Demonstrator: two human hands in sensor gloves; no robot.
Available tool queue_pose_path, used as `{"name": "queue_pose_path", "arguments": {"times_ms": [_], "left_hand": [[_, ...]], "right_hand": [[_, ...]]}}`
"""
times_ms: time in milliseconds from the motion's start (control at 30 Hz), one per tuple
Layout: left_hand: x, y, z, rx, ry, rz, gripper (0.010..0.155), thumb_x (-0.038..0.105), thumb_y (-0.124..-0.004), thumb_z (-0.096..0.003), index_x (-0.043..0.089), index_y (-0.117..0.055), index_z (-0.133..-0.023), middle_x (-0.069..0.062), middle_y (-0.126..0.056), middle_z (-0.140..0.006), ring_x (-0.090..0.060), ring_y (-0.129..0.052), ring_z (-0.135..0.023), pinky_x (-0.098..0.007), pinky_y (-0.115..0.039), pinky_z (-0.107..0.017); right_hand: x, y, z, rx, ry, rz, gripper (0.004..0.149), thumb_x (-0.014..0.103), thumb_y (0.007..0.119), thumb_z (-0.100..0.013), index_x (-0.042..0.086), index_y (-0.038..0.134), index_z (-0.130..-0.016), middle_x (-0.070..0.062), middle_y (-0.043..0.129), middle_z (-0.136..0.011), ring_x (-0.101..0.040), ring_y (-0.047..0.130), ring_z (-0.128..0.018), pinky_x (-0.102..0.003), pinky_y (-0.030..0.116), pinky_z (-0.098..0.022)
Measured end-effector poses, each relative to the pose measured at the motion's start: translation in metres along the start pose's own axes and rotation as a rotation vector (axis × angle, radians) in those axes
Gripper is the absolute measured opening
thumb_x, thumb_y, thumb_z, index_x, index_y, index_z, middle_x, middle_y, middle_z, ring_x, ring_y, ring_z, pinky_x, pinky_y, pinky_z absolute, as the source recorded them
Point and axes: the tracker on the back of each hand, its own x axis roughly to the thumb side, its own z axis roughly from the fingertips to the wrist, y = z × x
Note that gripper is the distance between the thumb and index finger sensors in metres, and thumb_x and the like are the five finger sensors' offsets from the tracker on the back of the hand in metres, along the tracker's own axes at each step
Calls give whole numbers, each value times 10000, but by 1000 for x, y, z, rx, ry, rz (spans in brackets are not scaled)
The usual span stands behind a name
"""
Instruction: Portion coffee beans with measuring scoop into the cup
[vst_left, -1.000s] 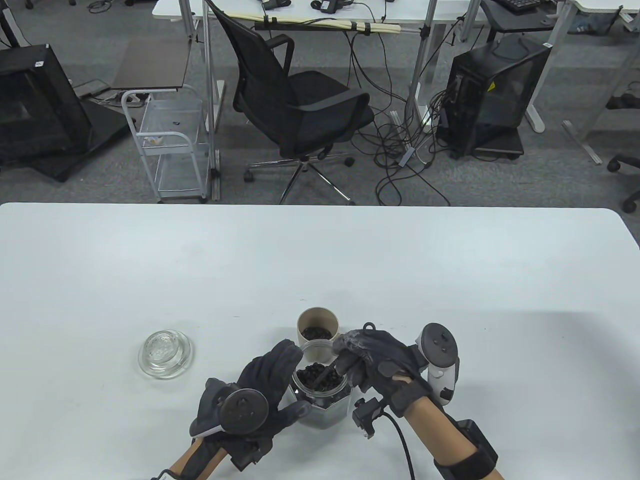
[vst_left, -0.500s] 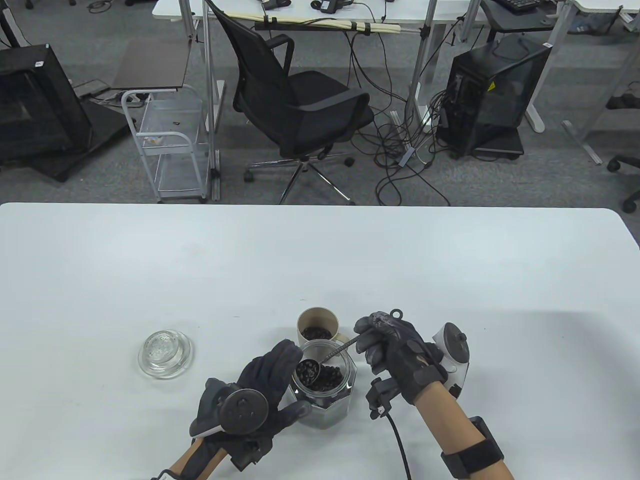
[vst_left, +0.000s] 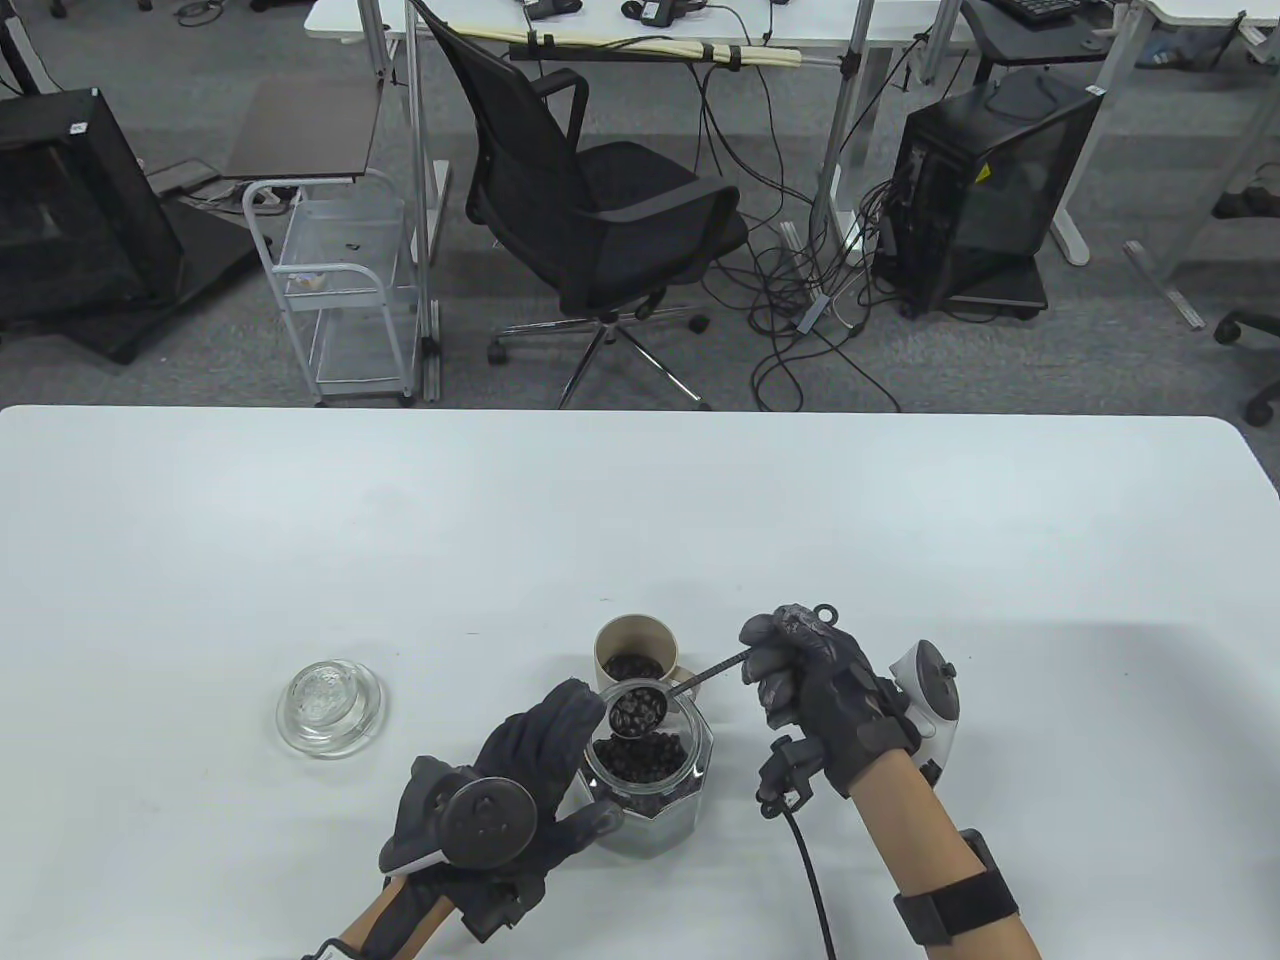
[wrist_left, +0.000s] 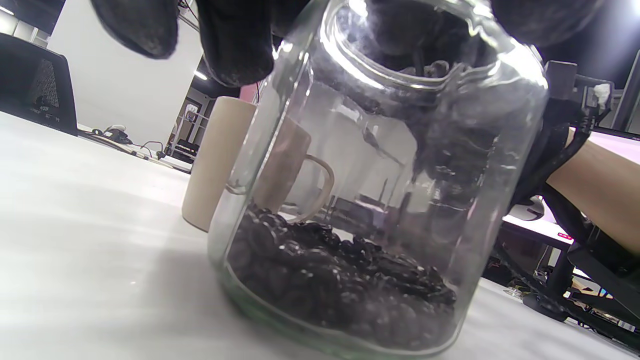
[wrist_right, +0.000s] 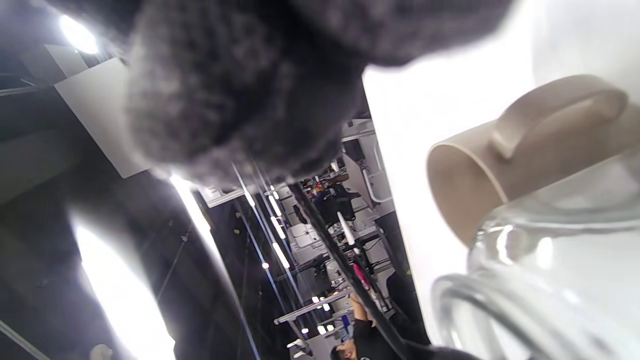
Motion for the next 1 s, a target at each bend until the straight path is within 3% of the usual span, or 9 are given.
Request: {"name": "queue_pose_path", "arguments": {"times_ms": [167, 433, 700, 767, 833, 1000], "left_hand": [[0, 0, 0, 0, 0, 0, 938, 761, -526, -505, 200, -106, -1130, -135, -257, -1244, -358, -633, -1100, -639, -576, -767], [0, 0, 0, 0, 0, 0, 939, 761, -528, -505, 200, -107, -1130, -137, -256, -1244, -358, -633, -1100, -640, -576, -767], [0, 0, 0, 0, 0, 0, 940, 760, -528, -505, 200, -106, -1130, -135, -255, -1244, -359, -632, -1100, -640, -575, -767], [0, 0, 0, 0, 0, 0, 939, 760, -526, -505, 201, -103, -1129, -136, -255, -1244, -358, -634, -1099, -638, -576, -768], [0, 0, 0, -2, -2, 1, 939, 760, -526, -505, 201, -103, -1129, -137, -254, -1243, -357, -633, -1100, -638, -576, -767], [0, 0, 0, -2, -2, 0, 938, 760, -526, -507, 200, -103, -1129, -139, -253, -1244, -359, -633, -1100, -639, -576, -767]], "right_hand": [[14, -6, 2, -60, -112, -94, 475, 488, 717, -586, 95, 905, -776, -100, 1055, -431, -35, 1040, -208, -182, 881, -117], [9, -17, -4, -122, -138, 5, 484, 499, 719, -584, 114, 877, -830, -124, 1041, -510, -88, 1047, -290, -221, 886, -178], [9, -6, -8, -98, -269, 301, 481, 500, 756, -553, 145, 893, -847, -145, 1040, -551, -149, 1044, -331, -270, 877, -211], [12, 3, -9, -41, -347, 402, 478, 475, 799, -526, 130, 922, -832, -186, 1045, -552, -196, 1048, -329, -309, 873, -207], [20, 17, -6, 77, -458, 617, 481, 471, 804, -524, 136, 912, -852, -191, 1042, -588, -223, 1045, -361, -333, 868, -231], [31, 43, 7, 159, -651, 932, 478, 484, 806, -511, 177, 916, -859, -174, 1051, -614, -222, 1044, -371, -336, 867, -241]]}}
